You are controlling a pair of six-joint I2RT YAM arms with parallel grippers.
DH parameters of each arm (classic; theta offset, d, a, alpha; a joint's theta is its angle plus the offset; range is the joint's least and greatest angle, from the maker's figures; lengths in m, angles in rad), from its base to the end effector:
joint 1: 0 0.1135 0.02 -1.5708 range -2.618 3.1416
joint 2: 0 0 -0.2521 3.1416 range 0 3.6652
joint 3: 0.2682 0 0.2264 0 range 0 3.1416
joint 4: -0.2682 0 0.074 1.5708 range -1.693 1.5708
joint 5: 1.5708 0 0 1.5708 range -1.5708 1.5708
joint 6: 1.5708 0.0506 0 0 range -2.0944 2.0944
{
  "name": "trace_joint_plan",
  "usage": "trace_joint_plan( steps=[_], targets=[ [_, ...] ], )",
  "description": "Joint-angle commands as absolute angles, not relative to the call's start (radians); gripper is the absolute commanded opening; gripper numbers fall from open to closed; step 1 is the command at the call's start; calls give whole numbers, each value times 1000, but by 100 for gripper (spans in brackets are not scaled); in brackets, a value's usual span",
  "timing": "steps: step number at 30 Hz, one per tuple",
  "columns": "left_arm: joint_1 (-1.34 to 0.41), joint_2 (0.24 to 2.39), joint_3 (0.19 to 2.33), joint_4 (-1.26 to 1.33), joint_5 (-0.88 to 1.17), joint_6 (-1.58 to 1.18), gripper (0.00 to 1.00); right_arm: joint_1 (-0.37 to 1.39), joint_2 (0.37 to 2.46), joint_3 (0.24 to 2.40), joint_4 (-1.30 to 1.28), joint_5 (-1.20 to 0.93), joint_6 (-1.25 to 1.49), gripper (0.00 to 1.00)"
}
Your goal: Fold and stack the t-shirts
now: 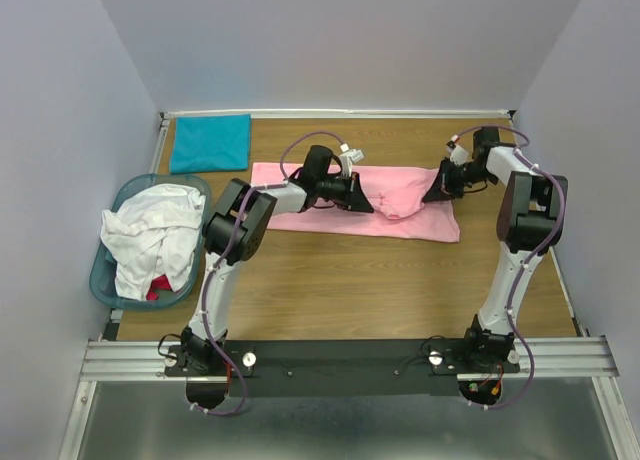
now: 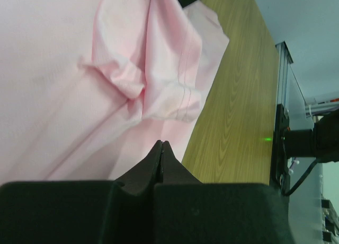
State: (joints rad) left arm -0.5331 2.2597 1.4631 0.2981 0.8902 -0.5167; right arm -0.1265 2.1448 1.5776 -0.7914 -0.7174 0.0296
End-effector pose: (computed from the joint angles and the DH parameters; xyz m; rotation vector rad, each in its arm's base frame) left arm 0.3837 -0.2721 0.1434 0.6280 2.1483 -1.5302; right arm 0.3979 -0.0171 0.1489 0.1041 2.7273 1.0072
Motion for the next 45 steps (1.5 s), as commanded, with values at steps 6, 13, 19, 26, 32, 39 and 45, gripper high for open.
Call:
trace_joint_plan(
  steps=[6, 13, 19, 26, 32, 39, 45],
  targets=[
    [-600, 2204, 1374, 304, 864, -492, 0, -146, 2146, 1592, -732, -790, 130, 1],
    [-638, 2255, 1443, 353, 856, -546, 7, -175, 2143, 1575, -707, -810, 170, 1],
    [-617, 2302, 1535, 409, 831, -609, 12, -189, 2125, 1566, -700, -859, 181, 10],
    [-569, 2404, 1724, 345, 770, -592, 23, -199, 2080, 1562, -701, -871, 167, 47],
    [-514, 2358, 1723, 380, 816, -539, 23, -206, 2031, 1545, -704, -831, 137, 46],
    [-535, 2128, 1363, 312, 816, -422, 24, -207, 2054, 1531, -704, -830, 126, 45],
    [-615, 2101, 1218, 386, 804, -524, 25, -207, 2037, 1513, -709, -775, 115, 45]
  ],
)
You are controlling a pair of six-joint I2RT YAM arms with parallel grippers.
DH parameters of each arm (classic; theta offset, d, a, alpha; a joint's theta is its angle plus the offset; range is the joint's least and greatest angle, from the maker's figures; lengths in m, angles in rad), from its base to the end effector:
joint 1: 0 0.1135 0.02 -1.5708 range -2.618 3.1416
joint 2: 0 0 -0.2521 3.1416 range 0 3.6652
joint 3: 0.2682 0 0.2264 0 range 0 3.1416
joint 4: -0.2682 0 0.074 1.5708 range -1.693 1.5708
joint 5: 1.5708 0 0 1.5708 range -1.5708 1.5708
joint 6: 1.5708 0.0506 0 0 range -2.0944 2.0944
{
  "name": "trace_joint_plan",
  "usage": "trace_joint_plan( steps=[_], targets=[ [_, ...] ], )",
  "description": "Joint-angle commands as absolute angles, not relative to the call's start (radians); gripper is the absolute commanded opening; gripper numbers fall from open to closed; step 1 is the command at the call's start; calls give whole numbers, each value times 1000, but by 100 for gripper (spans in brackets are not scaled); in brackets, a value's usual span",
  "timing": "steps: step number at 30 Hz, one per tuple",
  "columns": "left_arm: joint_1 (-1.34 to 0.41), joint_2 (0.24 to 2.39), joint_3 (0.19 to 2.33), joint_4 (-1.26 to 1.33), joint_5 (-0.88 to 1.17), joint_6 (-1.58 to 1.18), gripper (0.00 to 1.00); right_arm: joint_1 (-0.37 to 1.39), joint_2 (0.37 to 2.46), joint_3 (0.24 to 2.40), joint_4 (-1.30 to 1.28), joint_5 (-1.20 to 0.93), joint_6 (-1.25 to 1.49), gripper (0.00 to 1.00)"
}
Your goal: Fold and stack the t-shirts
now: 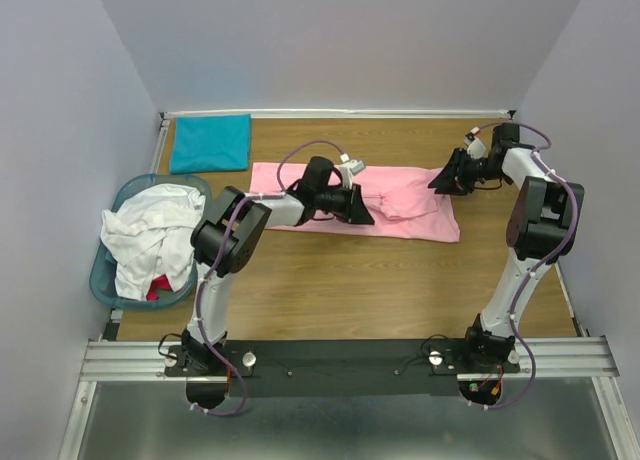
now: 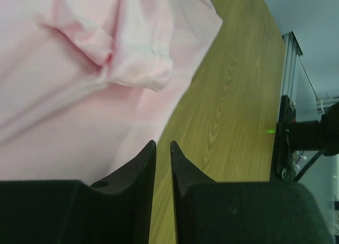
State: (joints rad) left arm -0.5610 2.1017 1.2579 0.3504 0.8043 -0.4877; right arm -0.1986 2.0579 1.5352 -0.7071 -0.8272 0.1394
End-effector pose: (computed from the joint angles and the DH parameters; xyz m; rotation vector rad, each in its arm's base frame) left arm 0.3478 -0.2616 0.1560 0.6282 2.1397 -1.4425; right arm 0.3929 -0.0411 0.1773 0.2407 2.5643 1.1136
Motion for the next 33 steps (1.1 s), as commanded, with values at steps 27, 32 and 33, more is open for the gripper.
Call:
trace_joint_plan(
  steps=[27, 32, 33],
  targets=[
    [-666, 2309, 1408, 600, 647, -805, 30, -206, 1976, 1325, -773, -477, -86, 1],
    [-650, 2342, 1442, 647, 643, -865, 33, -206, 2019, 1322, -772, -434, -97, 1],
    [-641, 2347, 1450, 659, 637, -876, 33, -206, 2020, 1322, -772, -431, -98, 0]
  ],
)
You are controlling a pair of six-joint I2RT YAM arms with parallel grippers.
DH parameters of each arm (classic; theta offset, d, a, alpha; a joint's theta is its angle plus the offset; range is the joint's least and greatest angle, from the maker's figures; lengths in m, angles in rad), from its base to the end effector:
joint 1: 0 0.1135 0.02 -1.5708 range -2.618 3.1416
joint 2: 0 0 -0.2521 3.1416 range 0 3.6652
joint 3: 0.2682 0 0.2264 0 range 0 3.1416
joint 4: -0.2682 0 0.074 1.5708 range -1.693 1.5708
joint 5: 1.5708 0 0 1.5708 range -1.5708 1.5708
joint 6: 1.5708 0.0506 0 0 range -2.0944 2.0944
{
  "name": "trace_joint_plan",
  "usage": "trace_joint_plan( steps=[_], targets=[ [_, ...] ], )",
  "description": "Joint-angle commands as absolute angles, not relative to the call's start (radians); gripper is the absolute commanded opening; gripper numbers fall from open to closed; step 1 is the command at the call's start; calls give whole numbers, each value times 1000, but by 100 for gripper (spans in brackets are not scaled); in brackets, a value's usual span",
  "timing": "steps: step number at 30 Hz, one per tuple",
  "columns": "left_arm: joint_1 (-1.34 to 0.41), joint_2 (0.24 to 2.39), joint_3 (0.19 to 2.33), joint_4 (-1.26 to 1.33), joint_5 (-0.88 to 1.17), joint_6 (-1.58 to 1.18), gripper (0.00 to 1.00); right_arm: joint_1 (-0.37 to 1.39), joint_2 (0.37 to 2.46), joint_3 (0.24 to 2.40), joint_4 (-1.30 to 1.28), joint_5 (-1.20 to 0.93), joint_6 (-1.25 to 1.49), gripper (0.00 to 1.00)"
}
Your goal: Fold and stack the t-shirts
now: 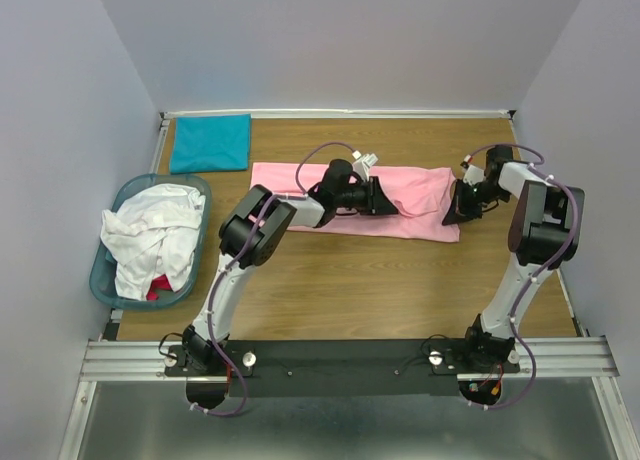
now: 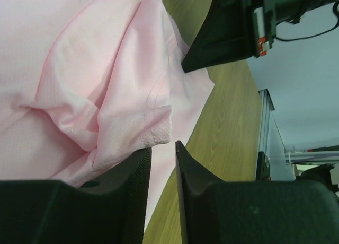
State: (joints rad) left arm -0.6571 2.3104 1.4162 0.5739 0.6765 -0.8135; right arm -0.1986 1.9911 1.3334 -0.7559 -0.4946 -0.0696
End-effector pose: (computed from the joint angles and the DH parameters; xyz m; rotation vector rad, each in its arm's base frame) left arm 0.3615 -0.3189 0.1314 0.3685 2.1408 -1.5688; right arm 0.3487 -0.0457 0.1406 0.1269 2.8417 0.6816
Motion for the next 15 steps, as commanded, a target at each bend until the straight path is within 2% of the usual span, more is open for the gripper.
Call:
trace_joint_plan(
  steps=[1, 15],
  targets=[
    [-632, 2352, 1453, 685, 634, -883, 35, -206, 2023, 1322, -772, -426, -100, 0],
    [-526, 2431, 1583, 698, 571, -913, 42, -206, 2029, 1344, -781, -426, -115, 1]
  ],
)
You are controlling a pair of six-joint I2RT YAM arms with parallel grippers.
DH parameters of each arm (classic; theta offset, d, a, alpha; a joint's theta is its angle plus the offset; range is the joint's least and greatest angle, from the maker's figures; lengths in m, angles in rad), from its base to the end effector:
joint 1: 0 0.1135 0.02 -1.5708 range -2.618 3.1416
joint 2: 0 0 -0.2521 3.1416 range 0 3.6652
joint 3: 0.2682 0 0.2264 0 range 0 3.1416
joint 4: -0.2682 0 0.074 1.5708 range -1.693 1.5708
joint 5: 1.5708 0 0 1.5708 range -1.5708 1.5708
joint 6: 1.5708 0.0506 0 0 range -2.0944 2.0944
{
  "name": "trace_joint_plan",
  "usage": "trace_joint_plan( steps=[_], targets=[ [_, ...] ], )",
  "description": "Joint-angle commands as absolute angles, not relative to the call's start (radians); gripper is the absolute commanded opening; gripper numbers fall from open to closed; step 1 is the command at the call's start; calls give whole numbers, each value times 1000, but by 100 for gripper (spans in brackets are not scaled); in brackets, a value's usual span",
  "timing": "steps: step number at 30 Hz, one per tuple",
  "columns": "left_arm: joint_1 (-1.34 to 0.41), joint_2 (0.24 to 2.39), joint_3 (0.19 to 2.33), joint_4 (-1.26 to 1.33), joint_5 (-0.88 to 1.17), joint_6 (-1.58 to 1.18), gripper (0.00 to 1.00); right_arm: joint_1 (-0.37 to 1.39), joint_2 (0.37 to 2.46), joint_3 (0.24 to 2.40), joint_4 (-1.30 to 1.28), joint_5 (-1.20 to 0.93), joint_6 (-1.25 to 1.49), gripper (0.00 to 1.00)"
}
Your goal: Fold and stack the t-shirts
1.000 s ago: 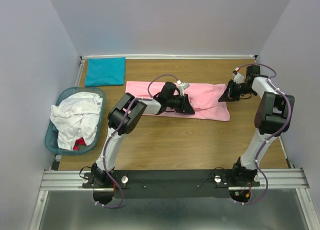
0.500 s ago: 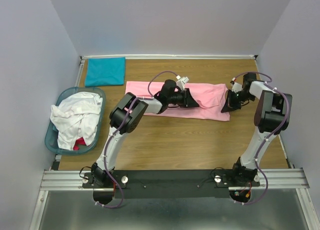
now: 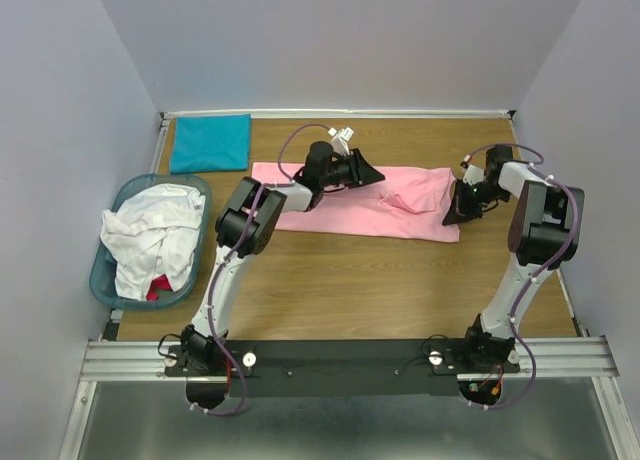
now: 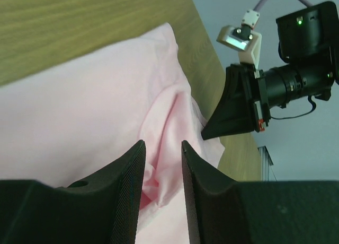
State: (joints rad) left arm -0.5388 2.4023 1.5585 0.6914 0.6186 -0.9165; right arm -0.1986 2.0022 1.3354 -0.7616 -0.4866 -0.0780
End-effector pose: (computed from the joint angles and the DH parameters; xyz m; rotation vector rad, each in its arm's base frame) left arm 0.4228 -0.2869 0.1426 0.1559 1.9741 -1.5457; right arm 0.3487 -0.0460 0.1371 0.1218 2.8571 0.6748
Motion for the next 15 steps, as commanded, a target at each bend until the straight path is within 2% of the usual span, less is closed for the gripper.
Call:
trace_joint_plan(
  steps=[1, 5, 9, 12, 15],
  targets=[
    [-522, 2431, 1580, 696, 574, -913, 42, -206, 2023, 1348, -785, -451, -121, 0],
    [-503, 2387, 1554, 724, 623, -875, 42, -196, 1979, 1376, -790, -567, -117, 2],
    [-509, 2252, 1430, 719, 646, -732, 42, -175, 1985, 1410, -793, -591, -89, 2],
    [-540, 2160, 1381, 632, 608, -614, 41, -172, 1997, 1430, -792, -583, -81, 2],
    [-612, 2108, 1377, 484, 513, -372, 35, -167, 2013, 1448, -790, -578, -66, 2]
  ],
)
